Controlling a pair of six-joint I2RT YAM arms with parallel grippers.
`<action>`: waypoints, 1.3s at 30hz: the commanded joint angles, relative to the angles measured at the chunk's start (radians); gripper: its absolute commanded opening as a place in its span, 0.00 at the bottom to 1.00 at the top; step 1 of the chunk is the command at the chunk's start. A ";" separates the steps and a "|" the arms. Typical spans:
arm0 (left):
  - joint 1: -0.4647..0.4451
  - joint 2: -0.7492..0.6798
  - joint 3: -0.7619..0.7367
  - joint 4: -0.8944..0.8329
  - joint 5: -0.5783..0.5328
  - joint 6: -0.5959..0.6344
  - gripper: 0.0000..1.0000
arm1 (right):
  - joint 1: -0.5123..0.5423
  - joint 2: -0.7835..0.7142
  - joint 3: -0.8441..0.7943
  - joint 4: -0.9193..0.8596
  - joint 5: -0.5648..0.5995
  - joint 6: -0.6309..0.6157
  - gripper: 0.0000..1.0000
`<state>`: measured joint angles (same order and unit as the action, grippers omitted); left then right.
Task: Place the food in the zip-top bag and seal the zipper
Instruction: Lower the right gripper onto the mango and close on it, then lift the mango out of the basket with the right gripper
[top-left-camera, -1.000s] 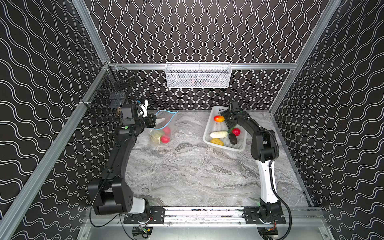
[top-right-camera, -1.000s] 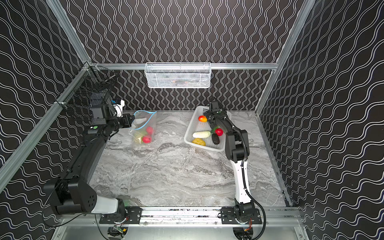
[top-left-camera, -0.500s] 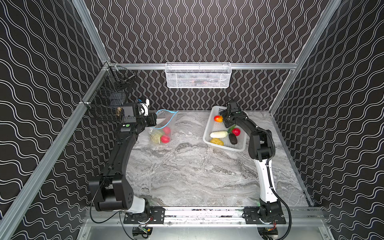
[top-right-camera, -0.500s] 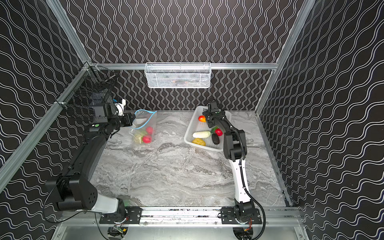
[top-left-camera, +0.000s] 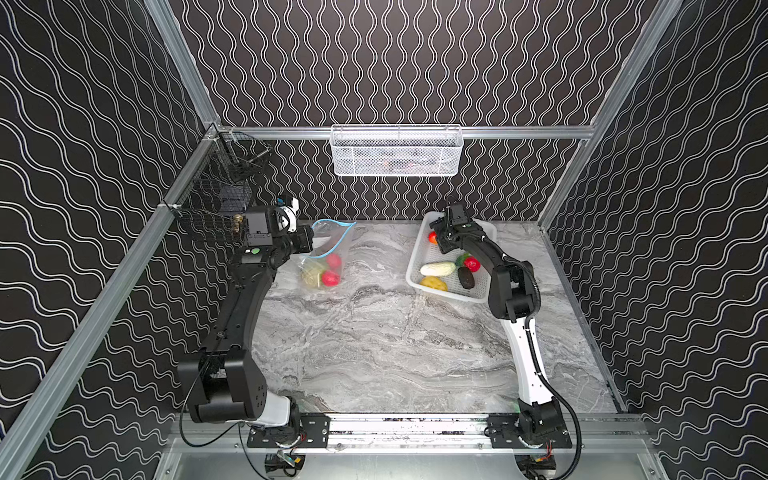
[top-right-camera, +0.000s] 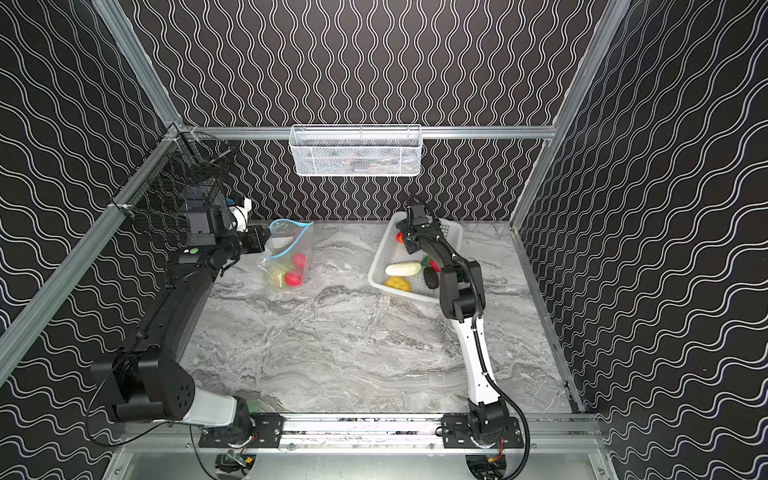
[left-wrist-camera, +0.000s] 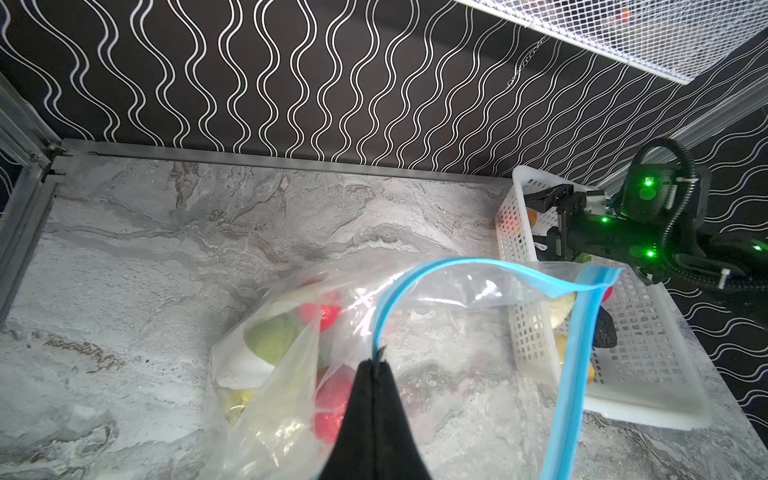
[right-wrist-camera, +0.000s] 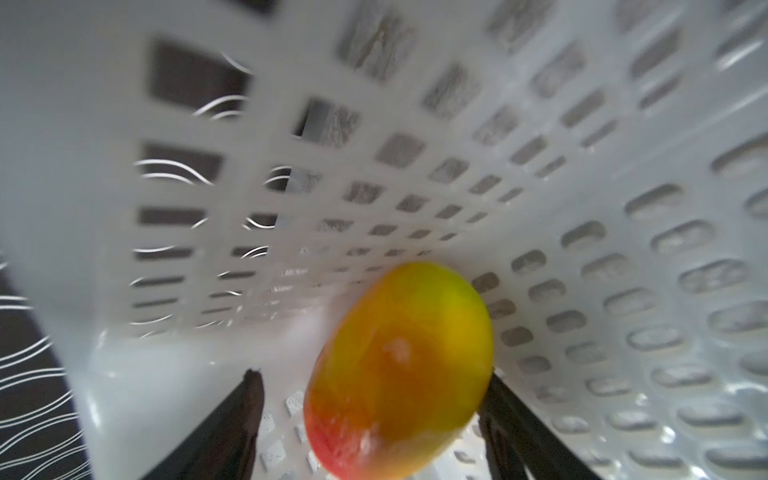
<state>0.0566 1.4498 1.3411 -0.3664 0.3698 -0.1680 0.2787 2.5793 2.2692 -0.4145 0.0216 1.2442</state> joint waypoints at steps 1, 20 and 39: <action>-0.001 -0.002 0.003 -0.005 -0.006 0.018 0.00 | -0.001 0.025 0.024 -0.004 0.025 0.037 0.80; 0.000 -0.007 -0.004 0.003 0.004 0.016 0.00 | -0.010 -0.016 -0.115 0.053 0.028 0.016 0.52; 0.002 -0.033 -0.040 0.013 0.015 0.020 0.00 | -0.029 -0.195 -0.441 0.371 -0.200 -0.050 0.21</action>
<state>0.0578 1.4227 1.3067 -0.3656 0.3847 -0.1513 0.2497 2.4111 1.8694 -0.1143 -0.1059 1.2144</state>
